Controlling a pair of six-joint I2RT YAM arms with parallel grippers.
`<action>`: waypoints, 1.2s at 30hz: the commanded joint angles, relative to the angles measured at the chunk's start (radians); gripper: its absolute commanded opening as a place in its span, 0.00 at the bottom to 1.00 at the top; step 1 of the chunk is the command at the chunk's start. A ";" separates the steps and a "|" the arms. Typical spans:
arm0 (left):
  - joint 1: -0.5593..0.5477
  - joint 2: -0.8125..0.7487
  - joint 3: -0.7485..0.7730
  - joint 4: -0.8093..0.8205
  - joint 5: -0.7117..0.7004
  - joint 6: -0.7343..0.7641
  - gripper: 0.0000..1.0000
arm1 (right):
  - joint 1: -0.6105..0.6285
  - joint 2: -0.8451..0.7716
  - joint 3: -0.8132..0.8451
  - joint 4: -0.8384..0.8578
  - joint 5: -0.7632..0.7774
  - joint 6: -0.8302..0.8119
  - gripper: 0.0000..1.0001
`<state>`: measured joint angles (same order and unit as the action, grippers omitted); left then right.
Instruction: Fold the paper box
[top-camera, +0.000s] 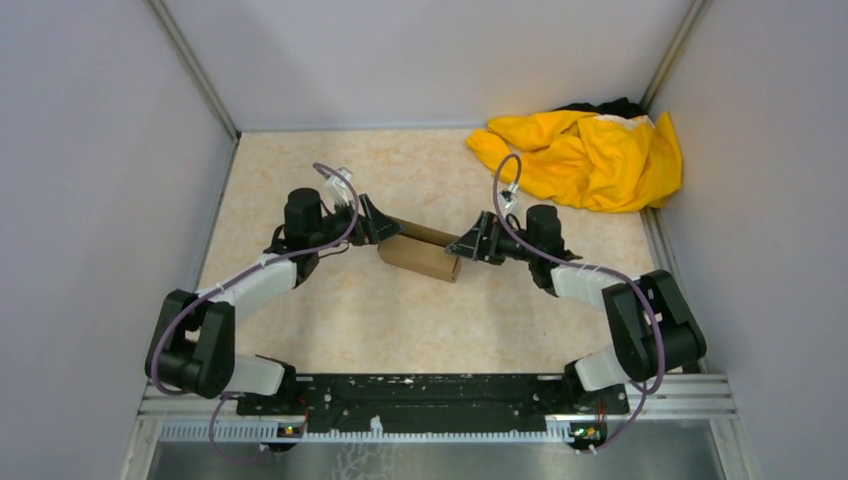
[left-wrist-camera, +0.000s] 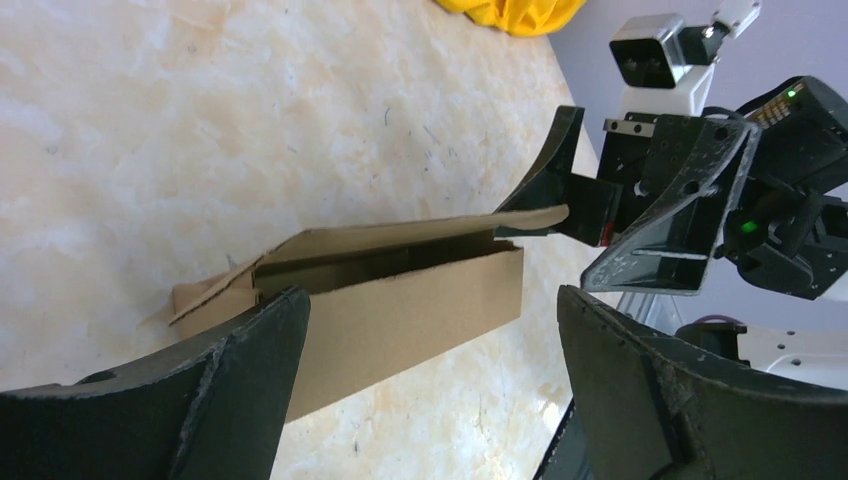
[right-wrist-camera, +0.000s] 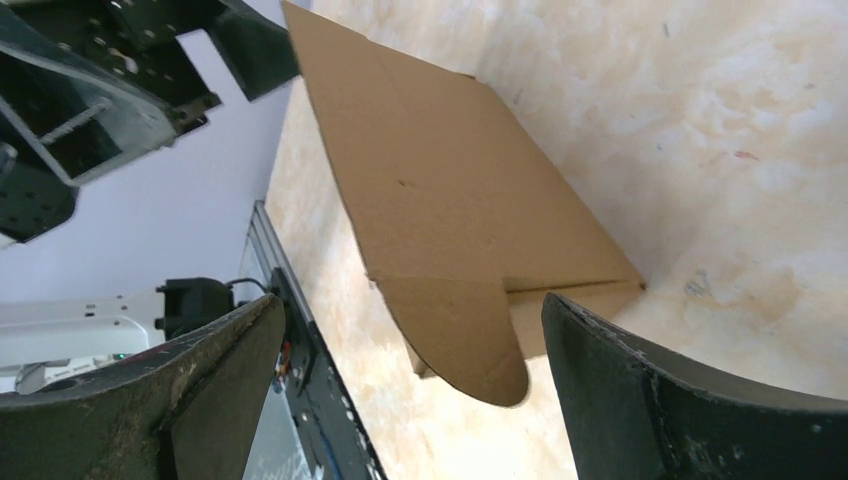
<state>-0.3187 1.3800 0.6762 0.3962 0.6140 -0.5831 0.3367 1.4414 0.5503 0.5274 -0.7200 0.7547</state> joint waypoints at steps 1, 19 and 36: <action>-0.004 -0.013 0.057 -0.006 0.008 0.025 0.99 | -0.029 -0.061 0.063 -0.108 -0.004 -0.125 0.99; -0.003 -0.131 0.157 -0.235 -0.117 0.088 0.99 | 0.041 -0.182 0.371 -0.673 0.117 -0.774 0.99; 0.106 -0.127 0.189 -0.339 -0.097 0.062 0.99 | 0.298 0.039 0.559 -0.817 0.326 -1.090 0.99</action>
<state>-0.2314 1.2472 0.8639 0.0589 0.4828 -0.5083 0.5968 1.4437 1.0538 -0.2611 -0.4656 -0.2623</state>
